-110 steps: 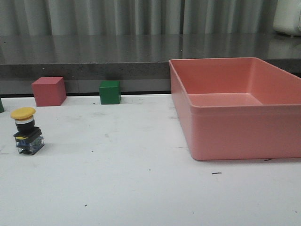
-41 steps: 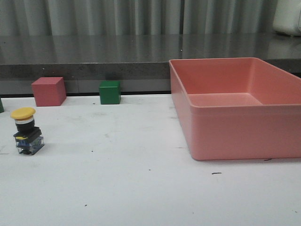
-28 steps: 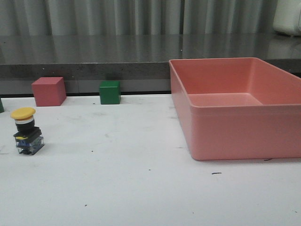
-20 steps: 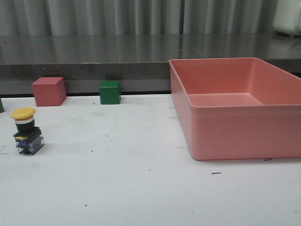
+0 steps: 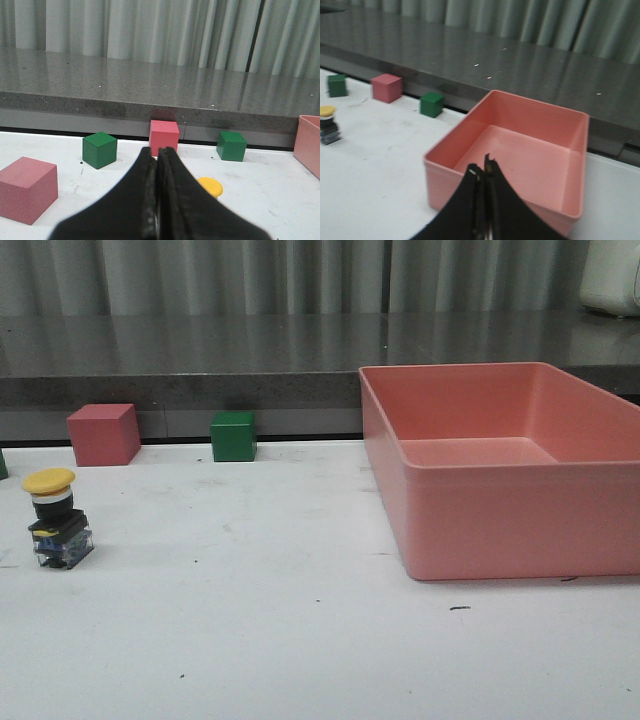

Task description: Place and stand button with both arms

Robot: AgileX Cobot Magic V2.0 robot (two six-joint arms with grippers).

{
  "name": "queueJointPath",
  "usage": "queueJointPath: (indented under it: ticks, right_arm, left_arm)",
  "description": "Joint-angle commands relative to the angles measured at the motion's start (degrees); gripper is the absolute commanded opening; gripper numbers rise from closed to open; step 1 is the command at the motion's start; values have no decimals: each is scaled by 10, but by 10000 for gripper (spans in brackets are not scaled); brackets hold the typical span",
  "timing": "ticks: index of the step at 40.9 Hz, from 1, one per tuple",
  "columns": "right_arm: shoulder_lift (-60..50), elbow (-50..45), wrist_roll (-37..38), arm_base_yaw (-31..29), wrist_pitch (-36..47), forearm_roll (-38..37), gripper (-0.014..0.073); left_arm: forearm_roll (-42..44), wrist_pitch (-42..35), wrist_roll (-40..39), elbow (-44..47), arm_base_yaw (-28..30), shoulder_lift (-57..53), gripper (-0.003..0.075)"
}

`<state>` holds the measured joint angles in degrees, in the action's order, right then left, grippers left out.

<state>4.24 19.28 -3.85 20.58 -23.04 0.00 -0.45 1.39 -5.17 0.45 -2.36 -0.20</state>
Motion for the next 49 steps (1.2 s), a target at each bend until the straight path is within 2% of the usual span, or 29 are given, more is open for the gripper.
queueJointPath:
  ticks: [1,7,12,20,30,49]
  right_arm:
    - [-13,-54,-6,-57,152,-8,-68]
    - [-32,-150,-6,-134,260,-8,-68]
    - [-48,-207,-6,-173,321,-8,-68]
    - [-59,-207,-5,-202,295,-7,-68]
    - [-59,-207,-5,-198,281,21,-68]
    - [-59,-207,-5,-182,279,22,-68]
  left_arm:
    - [0,-51,-1,10,0,-12,-20]
    - [0,-51,-1,10,0,-12,-20]
    - [0,-51,-1,10,0,-12,-20]
    - [0,-51,-1,10,0,-12,-20]
    - [0,-51,-1,10,0,-12,-20]
    - [0,-51,-1,10,0,-12,-20]
